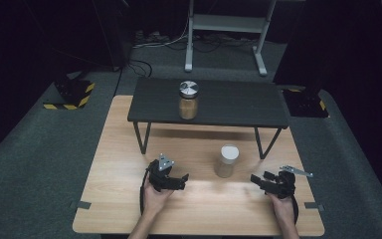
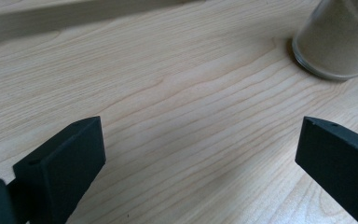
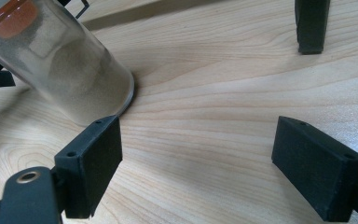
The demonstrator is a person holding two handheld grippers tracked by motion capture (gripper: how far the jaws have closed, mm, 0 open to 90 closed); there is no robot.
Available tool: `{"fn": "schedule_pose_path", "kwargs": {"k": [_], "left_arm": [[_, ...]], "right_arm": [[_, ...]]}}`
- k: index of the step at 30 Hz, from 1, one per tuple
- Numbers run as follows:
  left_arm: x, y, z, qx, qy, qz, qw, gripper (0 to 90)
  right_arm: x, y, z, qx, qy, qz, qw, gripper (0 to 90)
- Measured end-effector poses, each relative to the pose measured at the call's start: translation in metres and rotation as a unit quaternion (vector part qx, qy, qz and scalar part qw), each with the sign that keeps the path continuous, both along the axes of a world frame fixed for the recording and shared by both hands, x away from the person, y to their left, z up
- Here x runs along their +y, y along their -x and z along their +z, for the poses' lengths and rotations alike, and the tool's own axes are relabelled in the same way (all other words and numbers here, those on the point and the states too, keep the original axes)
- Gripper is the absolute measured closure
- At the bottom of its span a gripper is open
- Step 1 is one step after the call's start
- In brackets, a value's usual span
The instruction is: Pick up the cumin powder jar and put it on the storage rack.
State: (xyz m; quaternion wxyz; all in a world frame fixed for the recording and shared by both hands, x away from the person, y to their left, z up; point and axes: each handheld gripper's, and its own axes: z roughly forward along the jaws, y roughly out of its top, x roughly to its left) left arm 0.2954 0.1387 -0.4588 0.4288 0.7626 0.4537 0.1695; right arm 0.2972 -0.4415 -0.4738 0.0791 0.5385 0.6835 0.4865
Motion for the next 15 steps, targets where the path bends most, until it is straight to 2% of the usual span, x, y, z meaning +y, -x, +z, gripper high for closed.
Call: {"fn": "schedule_pose_path", "kwargs": {"k": [5,6,15], "left_arm": [[-0.0005,-0.0007,-0.0038,0.003,0.003,0.003,1.0,1.8],[0.0004,-0.0009,-0.0062,0.005,0.009,0.007,0.9999,1.8],[-0.0035,-0.0021,-0.0063,0.011,0.005,0.009,0.9999,1.9]], "right_arm": [[-0.0004,-0.0002,-0.0003,0.0,-0.001,0.001,1.0,15.2],[-0.0004,-0.0002,-0.0002,0.0,-0.001,0.001,1.0,15.2],[-0.0004,-0.0005,-0.0001,0.0,0.0,0.002,1.0,15.4]]}}
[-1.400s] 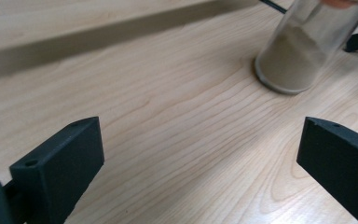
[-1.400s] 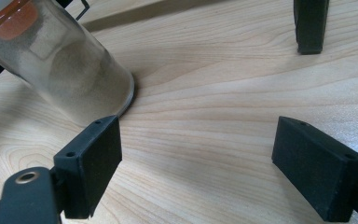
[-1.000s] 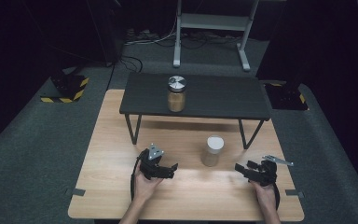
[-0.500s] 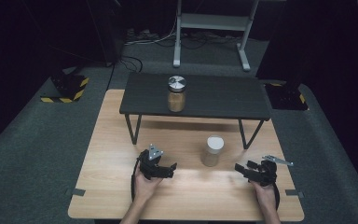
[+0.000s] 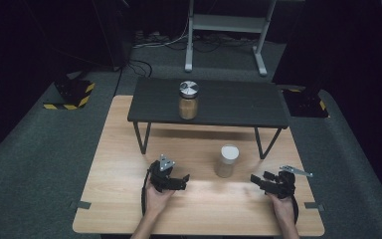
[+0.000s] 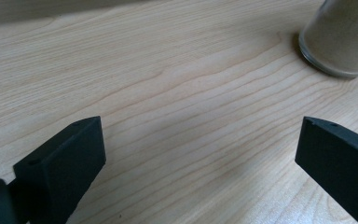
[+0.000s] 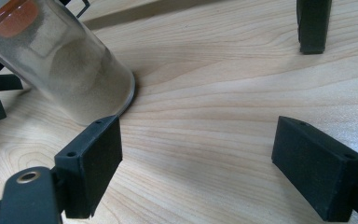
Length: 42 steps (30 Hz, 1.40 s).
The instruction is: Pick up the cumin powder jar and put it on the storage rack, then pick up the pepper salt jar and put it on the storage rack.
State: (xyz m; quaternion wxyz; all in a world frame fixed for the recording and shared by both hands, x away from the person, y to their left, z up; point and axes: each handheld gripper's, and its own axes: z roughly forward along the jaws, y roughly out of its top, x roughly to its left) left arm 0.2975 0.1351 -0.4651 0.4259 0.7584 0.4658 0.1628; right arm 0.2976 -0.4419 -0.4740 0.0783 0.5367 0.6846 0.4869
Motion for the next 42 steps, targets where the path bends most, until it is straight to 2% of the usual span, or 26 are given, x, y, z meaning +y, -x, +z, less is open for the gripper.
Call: {"fn": "schedule_pose_path", "kwargs": {"k": [4,13,22,28,34,36,38,39,42], "left_arm": [[0.002,-0.001,0.0,0.005,0.007,0.004,1.0,2.0],[-0.003,-0.006,0.003,0.017,-0.007,0.006,0.9998,2.4],[0.0,-0.012,0.004,0.038,0.004,0.008,0.9992,2.4],[0.002,-0.012,0.003,0.039,0.011,0.01,0.9991,2.7],[0.003,-0.013,0.002,0.04,0.013,0.01,0.9991,2.7],[0.004,-0.012,0.002,0.04,0.016,0.012,0.999,2.7],[0.004,-0.012,0.002,0.04,0.018,0.012,0.999,2.7],[0.004,-0.012,0.002,0.04,0.018,0.012,0.9989,2.7],[0.003,-0.012,0.002,0.039,0.014,0.013,0.999,2.7]], "right_arm": [[0.0,0.0,0.0,0.0,0.0,0.0,1.0,15.4],[-0.002,-0.003,-0.001,0.001,-0.004,0.01,0.9999,15.2],[-0.003,-0.004,0.0,0.001,-0.002,0.013,0.9999,14.0],[-0.001,-0.007,0.002,-0.001,0.008,0.021,0.9998,11.6],[0.003,-0.006,0.005,-0.008,0.019,0.043,0.9988,10.9],[0.008,-0.006,0.011,-0.02,0.035,0.062,0.9973,10.7],[0.009,-0.005,0.012,-0.026,0.041,0.066,0.9966,10.7],[0.014,-0.005,0.017,-0.034,0.051,0.078,0.995,10.6],[0.022,-0.005,0.023,-0.045,0.06,0.091,0.993,10.3]]}}
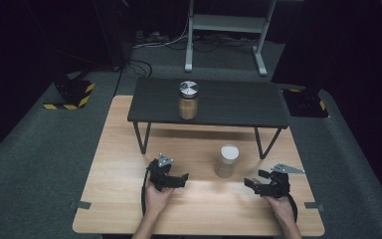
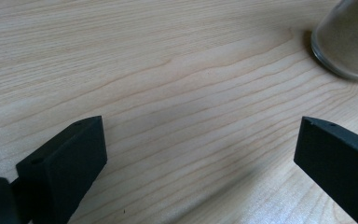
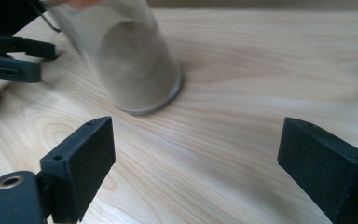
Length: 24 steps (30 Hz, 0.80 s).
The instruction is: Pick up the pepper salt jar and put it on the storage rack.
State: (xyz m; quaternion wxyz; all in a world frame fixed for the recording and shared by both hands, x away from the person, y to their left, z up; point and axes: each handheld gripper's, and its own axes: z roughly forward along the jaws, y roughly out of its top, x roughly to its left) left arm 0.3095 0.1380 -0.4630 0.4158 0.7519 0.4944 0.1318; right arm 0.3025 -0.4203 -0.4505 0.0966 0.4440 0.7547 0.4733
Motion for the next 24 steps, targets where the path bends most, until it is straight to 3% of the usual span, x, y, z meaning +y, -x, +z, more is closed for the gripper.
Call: {"fn": "schedule_pose_path", "kwargs": {"k": [6,24], "left_arm": [[0.001,0.0,0.0,0.001,0.003,0.001,1.0,2.7],[0.002,0.0,-0.001,0.001,0.007,0.001,1.0,2.7]], "right_arm": [[0.016,-0.007,0.009,-0.009,0.019,0.033,0.9992,10.3],[0.042,-0.018,0.027,-0.04,0.037,0.067,0.9962,10.0]]}}
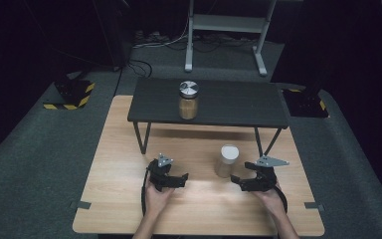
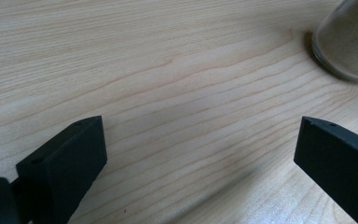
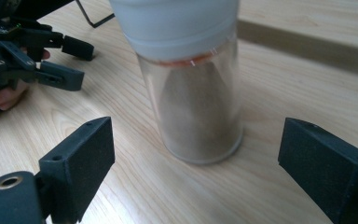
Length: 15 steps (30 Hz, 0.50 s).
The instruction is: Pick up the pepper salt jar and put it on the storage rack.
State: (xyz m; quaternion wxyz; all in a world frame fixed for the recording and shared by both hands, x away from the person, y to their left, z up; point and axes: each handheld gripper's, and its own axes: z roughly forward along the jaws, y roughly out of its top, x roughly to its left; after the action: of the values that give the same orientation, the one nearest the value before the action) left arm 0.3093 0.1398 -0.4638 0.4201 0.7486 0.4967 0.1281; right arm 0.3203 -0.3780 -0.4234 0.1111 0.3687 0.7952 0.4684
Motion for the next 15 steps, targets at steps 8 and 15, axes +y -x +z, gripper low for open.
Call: {"fn": "schedule_pose_path", "kwargs": {"k": [8,15], "left_arm": [[0.0,0.0,0.0,0.0,0.001,0.0,1.0,2.6],[0.002,0.001,-0.001,0.001,0.006,0.002,1.0,2.6]], "right_arm": [[0.017,-0.01,0.009,-0.011,0.008,0.012,0.9998,10.2],[0.031,-0.021,0.018,-0.014,0.019,0.009,0.9997,11.4]]}}
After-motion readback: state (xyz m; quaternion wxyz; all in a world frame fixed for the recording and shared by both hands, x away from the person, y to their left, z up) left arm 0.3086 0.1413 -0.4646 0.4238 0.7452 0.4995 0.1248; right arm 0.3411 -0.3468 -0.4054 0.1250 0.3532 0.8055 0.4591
